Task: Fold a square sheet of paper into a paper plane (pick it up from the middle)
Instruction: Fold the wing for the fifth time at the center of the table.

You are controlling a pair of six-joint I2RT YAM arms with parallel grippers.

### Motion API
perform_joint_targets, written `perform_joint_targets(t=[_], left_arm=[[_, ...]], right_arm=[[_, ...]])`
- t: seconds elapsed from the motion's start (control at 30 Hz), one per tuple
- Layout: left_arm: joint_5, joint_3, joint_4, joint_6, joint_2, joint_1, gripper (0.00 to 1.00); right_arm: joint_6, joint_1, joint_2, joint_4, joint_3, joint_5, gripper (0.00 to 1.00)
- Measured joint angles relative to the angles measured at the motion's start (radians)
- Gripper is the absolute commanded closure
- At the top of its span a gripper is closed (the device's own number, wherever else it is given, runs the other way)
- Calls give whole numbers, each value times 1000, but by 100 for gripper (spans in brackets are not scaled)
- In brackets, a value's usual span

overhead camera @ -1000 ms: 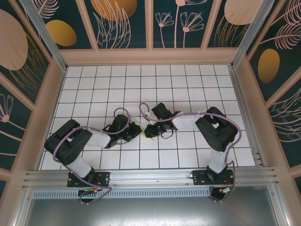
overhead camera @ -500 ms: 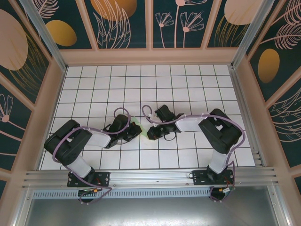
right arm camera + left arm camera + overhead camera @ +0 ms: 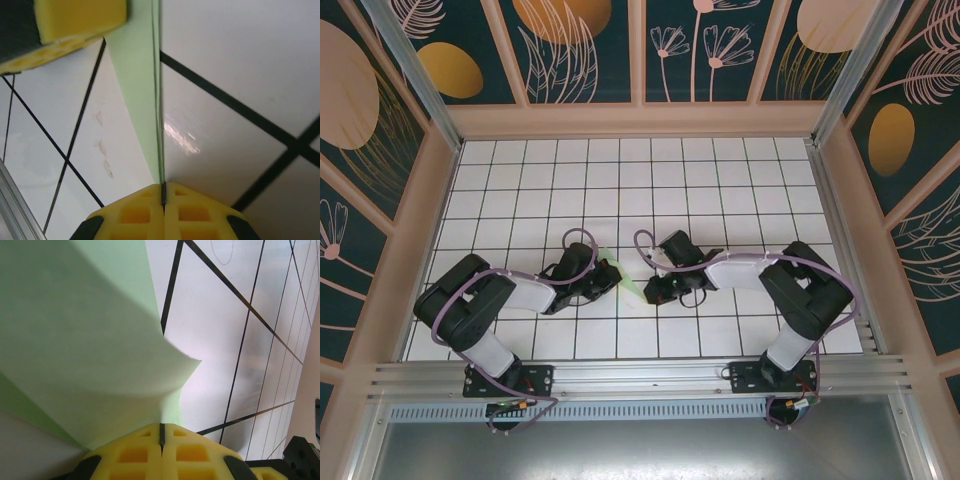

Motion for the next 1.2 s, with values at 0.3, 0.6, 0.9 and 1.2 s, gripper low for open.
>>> perform_joint_targets(t=[0.3, 0.6, 0.9, 1.2], left_arm=[[1, 0, -1, 11, -3, 0, 96], [4, 1, -1, 29, -3, 0, 96], [3, 6, -13, 48, -7, 0, 94], [-98, 66, -168, 150, -56, 7, 87]], right_arm=[[3, 2, -37, -76, 49, 46, 100], [35, 28, 82, 34, 166, 20, 100], [45, 28, 152, 47, 167, 16, 100], [30, 28, 152, 47, 166, 26, 100]])
